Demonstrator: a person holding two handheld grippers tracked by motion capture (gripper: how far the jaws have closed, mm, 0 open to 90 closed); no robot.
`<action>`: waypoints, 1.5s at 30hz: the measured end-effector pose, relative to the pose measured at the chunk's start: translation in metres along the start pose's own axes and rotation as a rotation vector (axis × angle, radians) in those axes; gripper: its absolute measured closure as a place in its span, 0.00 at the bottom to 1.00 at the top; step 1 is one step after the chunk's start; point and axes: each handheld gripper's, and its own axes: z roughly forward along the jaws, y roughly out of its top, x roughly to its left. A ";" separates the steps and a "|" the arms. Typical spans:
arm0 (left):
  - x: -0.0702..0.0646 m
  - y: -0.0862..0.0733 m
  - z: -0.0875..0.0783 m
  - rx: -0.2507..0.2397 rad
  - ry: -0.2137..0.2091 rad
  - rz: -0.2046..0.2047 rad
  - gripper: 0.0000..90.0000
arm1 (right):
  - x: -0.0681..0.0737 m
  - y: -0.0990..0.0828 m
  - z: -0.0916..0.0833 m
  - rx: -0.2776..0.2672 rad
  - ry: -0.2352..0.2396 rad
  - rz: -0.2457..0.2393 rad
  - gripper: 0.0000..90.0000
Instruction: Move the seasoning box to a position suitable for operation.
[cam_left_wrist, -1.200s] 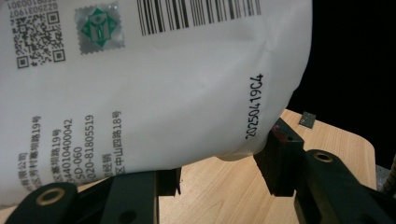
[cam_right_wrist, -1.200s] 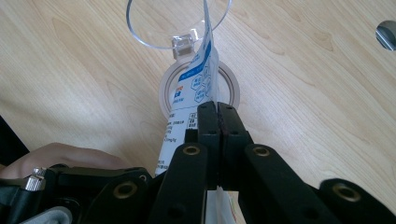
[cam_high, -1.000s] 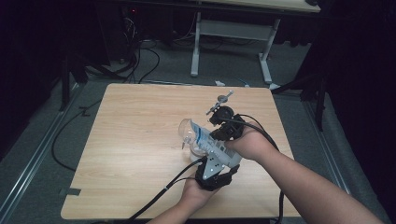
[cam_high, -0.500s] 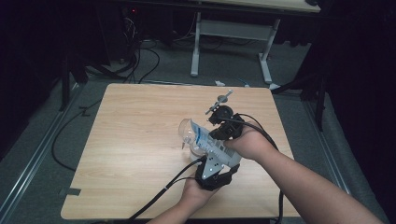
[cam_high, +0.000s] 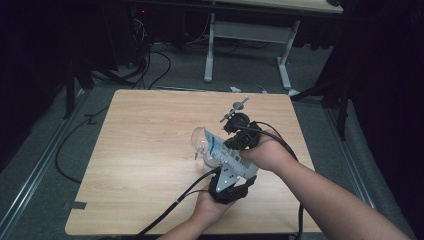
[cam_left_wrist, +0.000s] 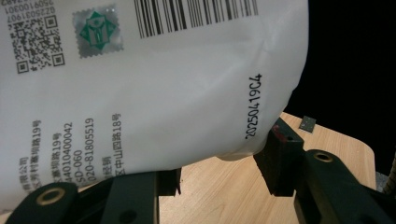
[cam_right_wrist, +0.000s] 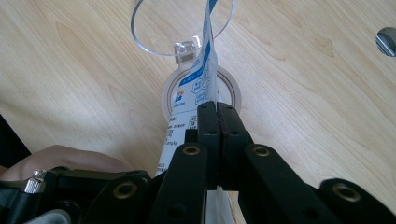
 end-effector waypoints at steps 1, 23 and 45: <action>0.000 0.000 0.000 0.000 -0.001 -0.001 0.62 | 0.000 0.000 0.000 0.000 0.000 0.000 1.00; -0.001 0.000 0.004 0.000 -0.006 -0.009 0.62 | -0.002 -0.002 0.002 0.001 -0.005 0.001 1.00; -0.001 0.001 0.004 -0.004 -0.006 -0.014 0.62 | -0.002 -0.001 0.005 0.000 0.000 -0.001 1.00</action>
